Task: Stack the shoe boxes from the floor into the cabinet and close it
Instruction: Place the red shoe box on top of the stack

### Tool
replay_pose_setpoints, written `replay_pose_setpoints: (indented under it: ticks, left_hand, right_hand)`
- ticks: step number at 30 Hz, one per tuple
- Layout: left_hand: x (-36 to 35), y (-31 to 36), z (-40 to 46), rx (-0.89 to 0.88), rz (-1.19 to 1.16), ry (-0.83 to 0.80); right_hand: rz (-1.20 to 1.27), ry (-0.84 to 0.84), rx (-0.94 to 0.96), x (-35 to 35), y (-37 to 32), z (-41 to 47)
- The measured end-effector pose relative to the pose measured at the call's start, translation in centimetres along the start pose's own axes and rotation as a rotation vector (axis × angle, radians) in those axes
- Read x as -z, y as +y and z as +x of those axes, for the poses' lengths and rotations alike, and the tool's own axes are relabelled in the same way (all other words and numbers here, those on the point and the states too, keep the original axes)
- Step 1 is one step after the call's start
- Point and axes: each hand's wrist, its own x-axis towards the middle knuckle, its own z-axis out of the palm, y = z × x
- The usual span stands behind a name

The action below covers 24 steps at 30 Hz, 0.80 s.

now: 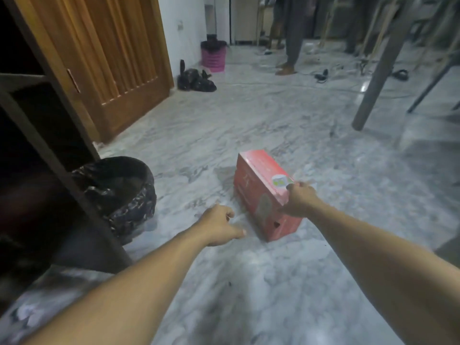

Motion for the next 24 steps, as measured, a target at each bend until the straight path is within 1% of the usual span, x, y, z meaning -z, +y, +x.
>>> replay_pose_setpoints:
  ticks: [4,6,8,10,14,18,21,24]
  left_hand:
    - [-1.8,-1.4,2.4,0.017,-0.019,-0.017]
    - [-2.5,-2.2,3.2,0.032,-0.025,-0.023]
    - [-3.0,-2.8,3.7,0.05,-0.025,-0.025]
    - [-3.3,-3.4,4.2,0.067,-0.027,-0.023]
    - [-3.5,-4.2,4.9,0.107,-0.048,-0.005]
    - [-3.5,-4.8,5.1,0.143,-0.069,0.07]
    - [-3.6,-5.7,4.9,0.17,-0.07,0.168]
    - [-3.9,-7.3,4.7,0.263,-0.1,0.237]
  right_hand:
    - [0.09,-0.037,-0.106,-3.1,1.7,3.2]
    - [0.172,-0.041,-0.1,-3.6,2.1,3.2]
    - [0.229,0.0,-0.071,-4.1,3.0,3.8]
    - [0.242,0.041,-0.042,-4.3,3.9,4.2]
    - [0.214,0.061,-0.042,-4.6,5.0,4.8]
    - [0.135,0.058,0.084,-5.0,6.4,4.5]
    - [0.148,-0.078,0.141,-3.5,7.4,3.6]
    - [0.28,-0.31,0.163,-2.0,8.1,2.5]
